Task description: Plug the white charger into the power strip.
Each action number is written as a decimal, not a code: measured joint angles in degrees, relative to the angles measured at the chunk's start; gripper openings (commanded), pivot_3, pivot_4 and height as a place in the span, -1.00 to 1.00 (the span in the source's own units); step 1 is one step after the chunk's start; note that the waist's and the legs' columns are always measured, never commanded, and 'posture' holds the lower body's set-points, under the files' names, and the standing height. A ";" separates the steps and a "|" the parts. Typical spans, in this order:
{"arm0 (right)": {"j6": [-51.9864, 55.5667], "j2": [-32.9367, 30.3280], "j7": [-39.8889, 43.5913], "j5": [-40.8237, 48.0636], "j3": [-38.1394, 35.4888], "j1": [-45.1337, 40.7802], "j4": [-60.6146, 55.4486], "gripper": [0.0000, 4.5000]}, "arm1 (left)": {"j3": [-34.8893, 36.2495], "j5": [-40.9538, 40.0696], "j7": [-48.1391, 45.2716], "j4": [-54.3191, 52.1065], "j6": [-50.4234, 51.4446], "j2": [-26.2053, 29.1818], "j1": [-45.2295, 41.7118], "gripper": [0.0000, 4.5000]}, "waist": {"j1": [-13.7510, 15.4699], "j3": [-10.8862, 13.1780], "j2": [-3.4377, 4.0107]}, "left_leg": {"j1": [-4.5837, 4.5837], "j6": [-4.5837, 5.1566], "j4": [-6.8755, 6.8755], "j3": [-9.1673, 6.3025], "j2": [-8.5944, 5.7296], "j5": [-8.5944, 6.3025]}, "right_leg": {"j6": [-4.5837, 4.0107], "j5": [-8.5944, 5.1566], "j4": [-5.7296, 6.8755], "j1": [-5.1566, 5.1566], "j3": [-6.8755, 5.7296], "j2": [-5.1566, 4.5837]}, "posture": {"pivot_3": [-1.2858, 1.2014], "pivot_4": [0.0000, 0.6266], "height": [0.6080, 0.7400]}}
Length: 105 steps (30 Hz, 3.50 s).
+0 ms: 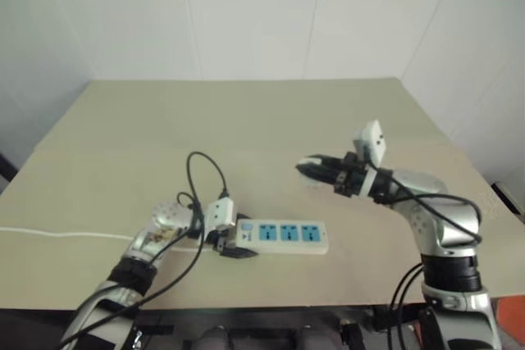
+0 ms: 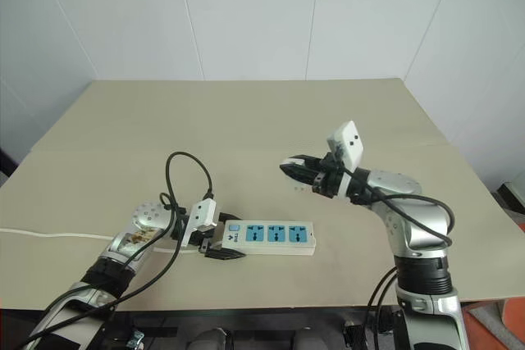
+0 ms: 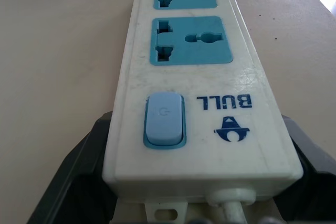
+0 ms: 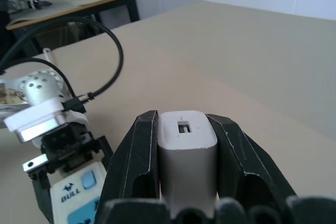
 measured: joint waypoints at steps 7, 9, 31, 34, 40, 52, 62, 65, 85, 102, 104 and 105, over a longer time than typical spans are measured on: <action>-13.12 3.16 0.21 -3.63 5.92 2.46 4.29 -0.49 | 0.00 0.00 0.06 -0.48 0.30 0.28 0.09 0.48 | -0.08 0.00 -0.01 | -0.03 0.00 -0.02 0.01 0.03 0.00 | 0.00 0.00 0.00 -0.04 0.00 0.04 | 0.03 -0.52 1.00; -15.05 3.27 1.17 -3.54 6.81 3.05 4.43 -0.49 | 0.00 0.00 0.12 -0.48 0.41 0.33 0.09 0.48 | -0.10 0.00 -0.01 | -0.02 0.00 -0.01 0.01 0.03 0.00 | 0.00 0.00 0.01 -0.03 0.00 0.04 | 0.03 -0.52 1.00; -24.52 6.27 7.70 -3.54 14.56 6.71 8.23 -0.49 | 0.21 -0.05 1.17 -2.88 1.62 0.59 1.67 0.48 | 0.06 0.00 -0.01 | 0.00 0.00 -0.02 0.01 0.04 0.00 | 0.05 -0.04 -0.01 -0.02 0.00 0.05 | 0.03 -0.52 1.00; -25.41 6.85 7.75 -3.58 15.37 6.73 9.00 -0.49 | 0.23 -0.07 1.25 -3.09 1.82 0.60 1.80 0.48 | 0.06 0.00 -0.01 | 0.00 0.00 -0.02 0.01 0.04 0.00 | 0.06 -0.04 -0.02 -0.02 0.00 0.05 | 0.03 -0.52 1.00; -27.07 6.94 7.88 -4.20 15.74 7.40 10.35 -0.49 | 0.41 -0.13 1.67 -4.19 2.65 0.63 2.54 0.48 | 0.12 0.00 -0.01 | 0.00 -0.01 -0.02 0.01 0.04 0.00 | 0.06 -0.05 -0.02 -0.02 0.00 0.04 | 0.03 -0.52 1.00; -30.83 8.14 8.81 -5.48 17.22 7.39 13.33 -0.49 | 0.43 -0.21 2.04 -4.80 3.05 0.81 2.96 0.48 | 0.08 0.00 -0.01 | 0.02 -0.01 -0.02 0.01 0.05 0.00 | 0.07 -0.05 -0.03 -0.01 0.00 0.04 | 0.03 -0.52 1.00; -32.74 8.62 9.00 -7.01 18.10 7.29 14.94 -0.49 | 0.70 -0.35 2.47 -5.70 3.66 0.83 3.75 0.48 | 0.08 0.00 -0.01 | 0.03 -0.01 -0.03 0.02 0.05 -0.01 | 0.09 -0.06 -0.03 0.00 0.00 0.04 | 0.03 -0.52 1.00; -33.38 8.67 9.12 -7.40 18.10 7.29 15.55 -0.49 | 0.71 -0.35 2.48 -5.72 3.67 0.86 3.77 0.48 | 0.08 -0.01 -0.01 | 0.04 -0.01 -0.03 0.02 0.05 -0.01 | 0.10 -0.07 -0.03 0.00 0.00 0.04 | 0.03 -0.52 1.00; -38.65 8.06 12.84 -7.32 18.10 5.73 20.51 -0.49 | 0.60 -0.37 2.54 -5.92 3.78 1.02 3.81 0.48 | 0.08 -0.01 -0.02 | 0.08 -0.01 -0.03 0.03 0.06 -0.01 | 0.11 -0.08 -0.04 0.03 0.01 0.04 | 0.03 -0.52 1.00; -41.02 4.44 16.00 -5.81 18.10 4.84 22.83 -0.49 | 0.05 -0.36 3.23 -6.72 3.95 1.01 3.81 0.48 | 0.18 -0.01 -0.02 | 0.05 -0.01 -0.02 0.02 0.05 -0.01 | 0.11 -0.08 -0.06 0.03 0.01 0.04 | 0.03 -0.52 1.00; -41.53 4.14 16.36 -5.77 18.13 4.70 23.17 -0.49 | 0.04 -0.36 3.24 -6.74 3.98 1.01 3.81 0.48 | 0.19 -0.01 -0.02 | 0.05 -0.01 -0.02 0.03 0.05 -0.01 | 0.11 -0.08 -0.06 0.03 0.01 0.04 | 0.03 -0.52 1.00; -41.57 4.10 16.41 -5.77 18.13 4.67 23.21 -0.49 | 0.04 -0.36 3.25 -6.77 3.99 1.01 3.82 0.48 | 0.19 -0.01 -0.02 | 0.05 -0.01 -0.02 0.02 0.05 -0.01 | 0.11 -0.08 -0.06 0.03 0.01 0.04 | 0.03 -0.52 1.00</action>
